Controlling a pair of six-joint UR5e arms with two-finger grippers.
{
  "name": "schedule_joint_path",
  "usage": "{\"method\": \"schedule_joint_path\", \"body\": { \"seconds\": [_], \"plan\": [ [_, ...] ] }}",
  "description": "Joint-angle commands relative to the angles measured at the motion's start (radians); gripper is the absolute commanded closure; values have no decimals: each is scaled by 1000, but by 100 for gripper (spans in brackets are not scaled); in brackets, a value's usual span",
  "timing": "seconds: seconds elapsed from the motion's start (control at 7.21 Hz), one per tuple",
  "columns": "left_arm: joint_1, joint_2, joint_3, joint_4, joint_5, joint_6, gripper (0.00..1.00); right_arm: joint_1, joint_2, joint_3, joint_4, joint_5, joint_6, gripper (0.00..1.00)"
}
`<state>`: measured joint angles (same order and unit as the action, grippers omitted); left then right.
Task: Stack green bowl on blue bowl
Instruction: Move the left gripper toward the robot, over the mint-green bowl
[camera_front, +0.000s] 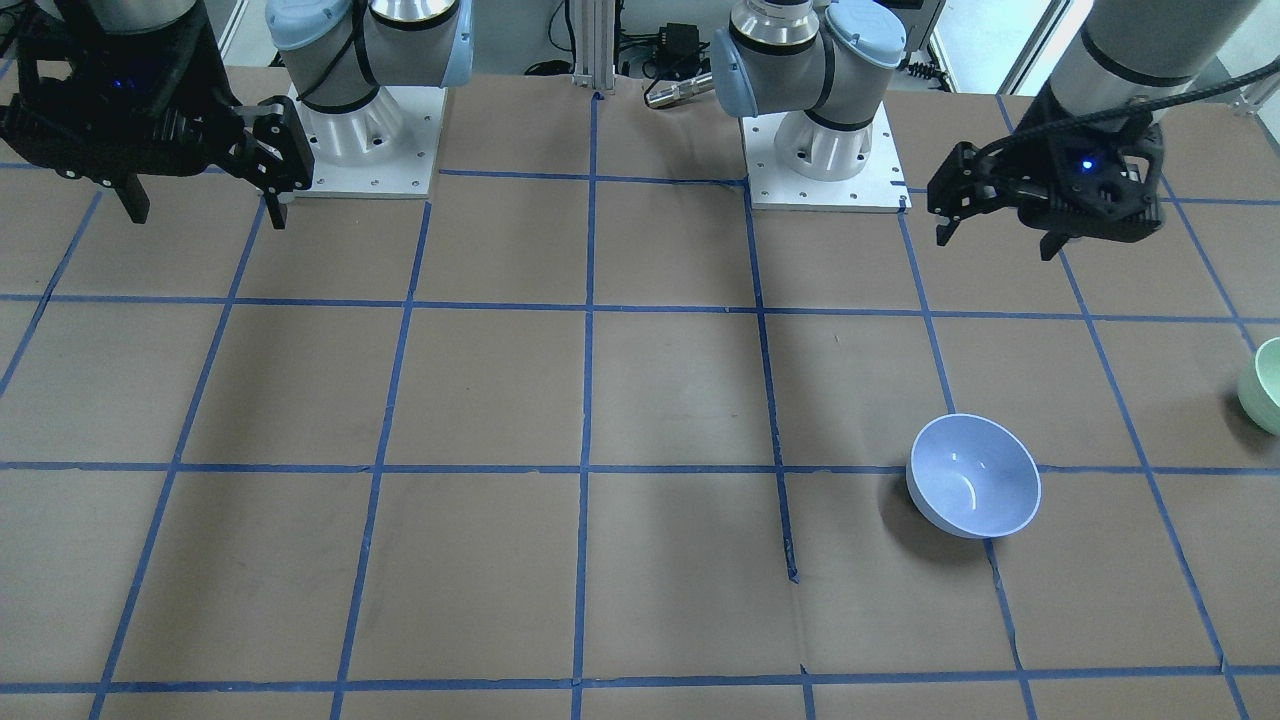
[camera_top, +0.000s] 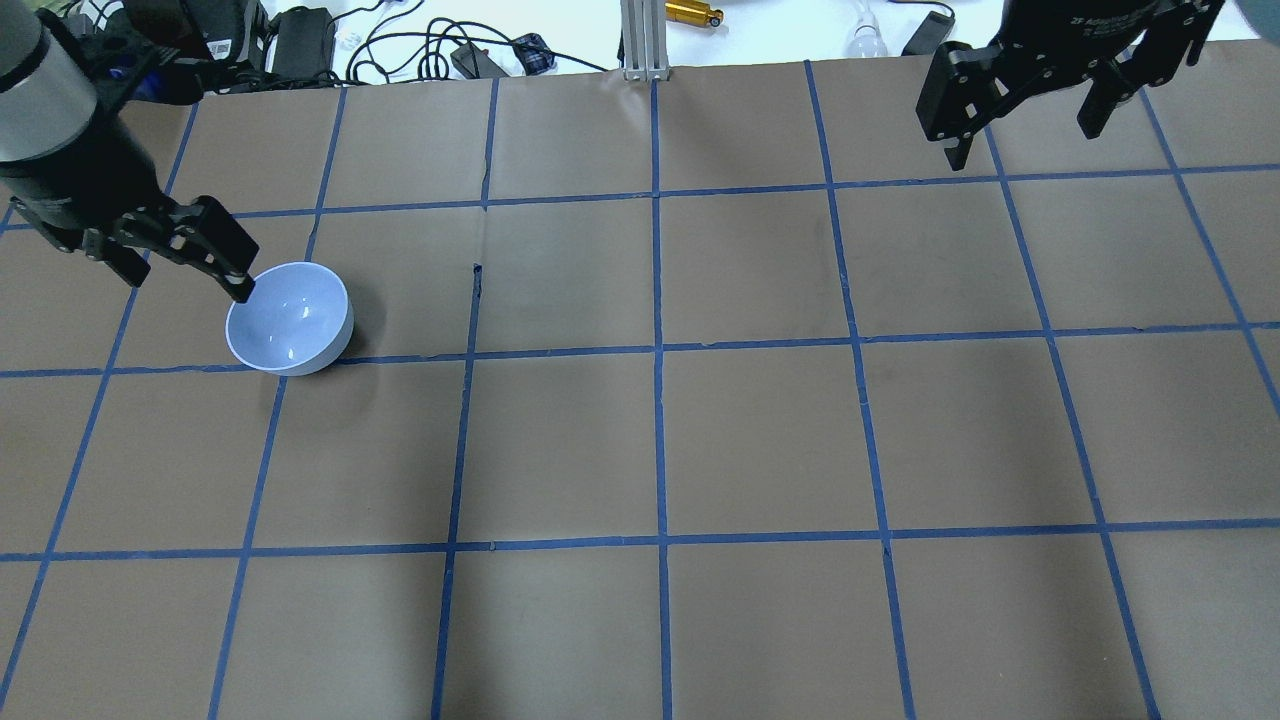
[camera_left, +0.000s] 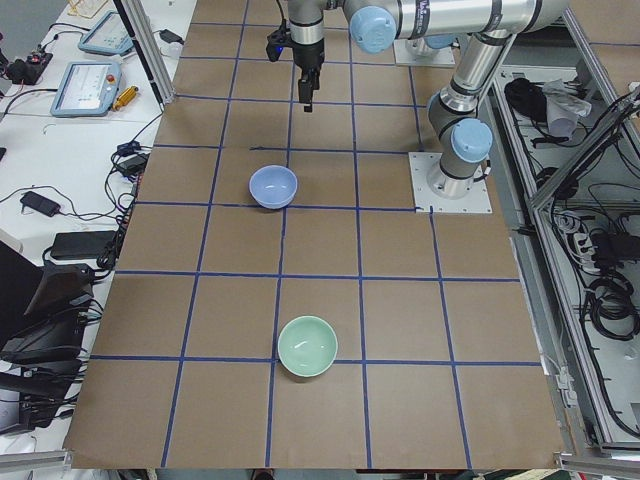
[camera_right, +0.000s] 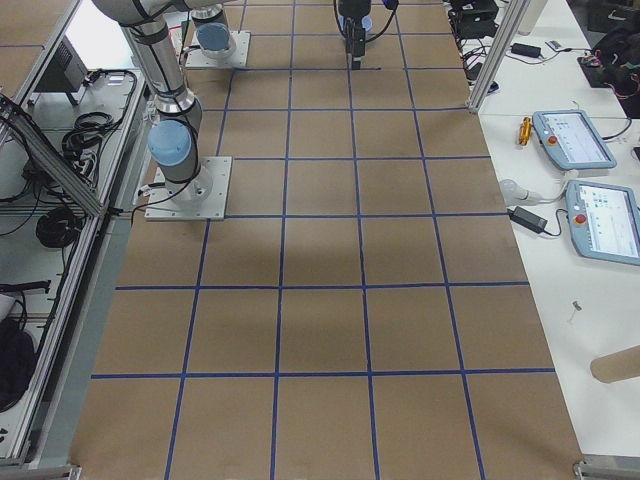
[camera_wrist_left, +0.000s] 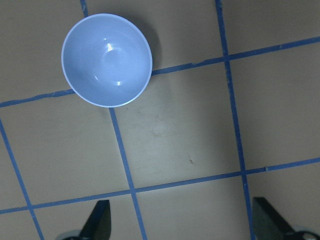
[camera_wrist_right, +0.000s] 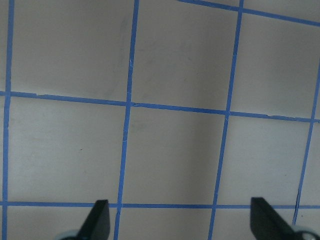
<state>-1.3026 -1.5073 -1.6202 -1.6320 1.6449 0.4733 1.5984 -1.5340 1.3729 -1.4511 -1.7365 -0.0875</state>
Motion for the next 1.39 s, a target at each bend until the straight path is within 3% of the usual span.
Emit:
{"method": "schedule_joint_path", "body": {
  "seconds": [0.0,0.69,1.25],
  "plan": [
    [145,-8,-9,3,-4,213,0,0,0,0,0,0,0,0],
    [426,-105,-15,140,-1,797,0,-1,0,0,0,0,0,0],
    [653,-195,-17,232,-5,1135,0,0,0,0,0,0,0,0]
  ]
}}
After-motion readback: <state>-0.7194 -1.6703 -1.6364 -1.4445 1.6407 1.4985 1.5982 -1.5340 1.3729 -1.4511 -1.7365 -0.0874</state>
